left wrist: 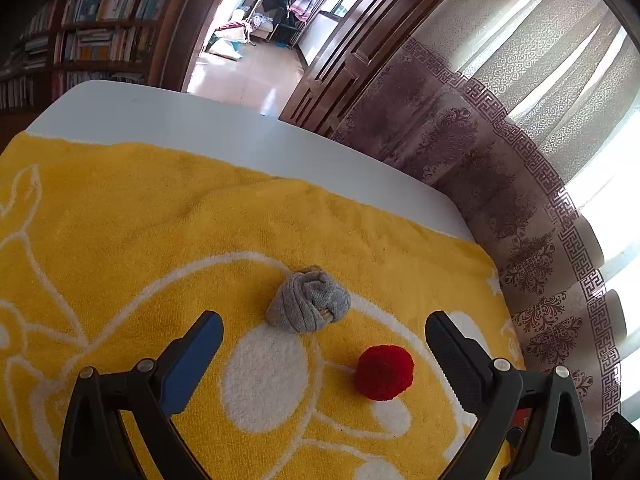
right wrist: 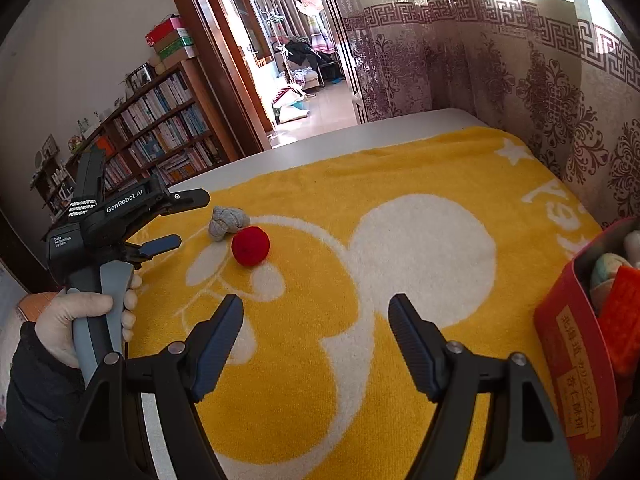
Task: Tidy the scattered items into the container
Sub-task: 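Move both tools back over the knotted grey sock and last red ball, then grasp the knotted grey sock with the left tool while the right grasps the red ball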
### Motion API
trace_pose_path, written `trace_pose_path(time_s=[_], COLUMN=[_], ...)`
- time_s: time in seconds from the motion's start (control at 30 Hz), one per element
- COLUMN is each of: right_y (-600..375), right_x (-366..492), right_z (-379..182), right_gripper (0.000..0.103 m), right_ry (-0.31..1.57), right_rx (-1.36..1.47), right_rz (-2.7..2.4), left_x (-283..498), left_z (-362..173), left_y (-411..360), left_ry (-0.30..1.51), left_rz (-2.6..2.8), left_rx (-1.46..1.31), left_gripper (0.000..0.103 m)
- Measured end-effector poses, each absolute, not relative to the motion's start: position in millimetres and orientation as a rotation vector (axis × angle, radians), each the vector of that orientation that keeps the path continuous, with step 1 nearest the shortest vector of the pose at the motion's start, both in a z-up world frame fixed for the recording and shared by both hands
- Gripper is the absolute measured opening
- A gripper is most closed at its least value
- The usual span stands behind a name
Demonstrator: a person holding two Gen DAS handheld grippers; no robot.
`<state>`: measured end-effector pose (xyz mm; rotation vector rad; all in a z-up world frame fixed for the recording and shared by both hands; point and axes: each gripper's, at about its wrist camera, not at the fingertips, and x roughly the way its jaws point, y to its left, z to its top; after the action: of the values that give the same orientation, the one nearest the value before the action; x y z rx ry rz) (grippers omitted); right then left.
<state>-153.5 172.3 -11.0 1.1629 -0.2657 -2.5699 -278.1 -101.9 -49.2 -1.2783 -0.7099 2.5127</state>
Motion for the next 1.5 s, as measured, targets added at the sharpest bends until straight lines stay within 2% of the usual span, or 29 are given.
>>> trace_pose_path(time_s=[0.27,0.3,0.33,0.37,0.4,0.47,0.53,0.83,1.03,1.13,1.2,1.27,1.33,1.5], right_y=[181.3,181.1,181.8,182.3,182.7,182.3,181.5,177.0,172.8,161.8,151.5,140.1,130.7,107.9], right_x=[-159.4,-159.7,-159.5,-159.5,-159.3,-159.7,-160.4,-161.8,-169.1,-173.7,-176.2,-179.8,-183.7,-193.1], right_z=[-27.8,-27.4,-27.9,-28.2,-28.6,-29.1,-30.8,-33.6,-30.5,-22.1,-15.8,-10.9,-8.2,-10.4], right_gripper=[0.079,0.079,0.079,0.079,0.079,0.079,0.078,0.078,0.078,0.078,0.078,0.078,0.078,0.078], right_ry=[-0.296,-0.296,-0.296,-0.294,-0.292,-0.288,-0.286,-0.243,-0.250,-0.215,-0.173,-0.137,-0.119,-0.082], right_rx=[1.223,1.225,1.226,1.228,1.228,1.229,1.232,1.253,1.309,1.307,1.294,1.283,1.279,1.274], right_rz=[-2.548,-2.551,-2.552,-2.553,-2.555,-2.559,-2.559,-2.597,-2.610,-2.614,-2.616,-2.615,-2.614,-2.588], left_x=[-311.5,-313.7,-315.8,-317.9,-319.2,-316.9,-313.8,-298.2,-299.7,-296.9,-293.4,-289.9,-290.9,-292.5], left_z=[-65.9,-67.2,-68.8,-70.2,-72.3,-72.9,-72.3,-74.0,-77.0,-77.2,-75.8,-75.3,-75.8,-71.0], left_y=[-79.4,-75.8,-71.9,-68.9,-67.0,-67.3,-71.9,-89.2,-89.8,-82.9,-73.5,-66.0,-69.9,-97.7], left_ry=[-0.660,-0.637,-0.610,-0.586,-0.573,-0.560,-0.590,-0.691,-0.715,-0.637,-0.520,-0.427,-0.450,-0.603], left_rz=[2.473,2.476,2.477,2.482,2.479,2.484,2.472,2.421,2.354,2.391,2.431,2.473,2.465,2.475], left_rx=[-1.321,-1.329,-1.344,-1.362,-1.372,-1.358,-1.349,-1.296,-1.296,-1.281,-1.274,-1.270,-1.273,-1.241], left_gripper=[0.102,0.098,0.085,0.078,0.067,0.064,0.052,0.053,0.069,0.069,0.069,0.066,0.044,0.044])
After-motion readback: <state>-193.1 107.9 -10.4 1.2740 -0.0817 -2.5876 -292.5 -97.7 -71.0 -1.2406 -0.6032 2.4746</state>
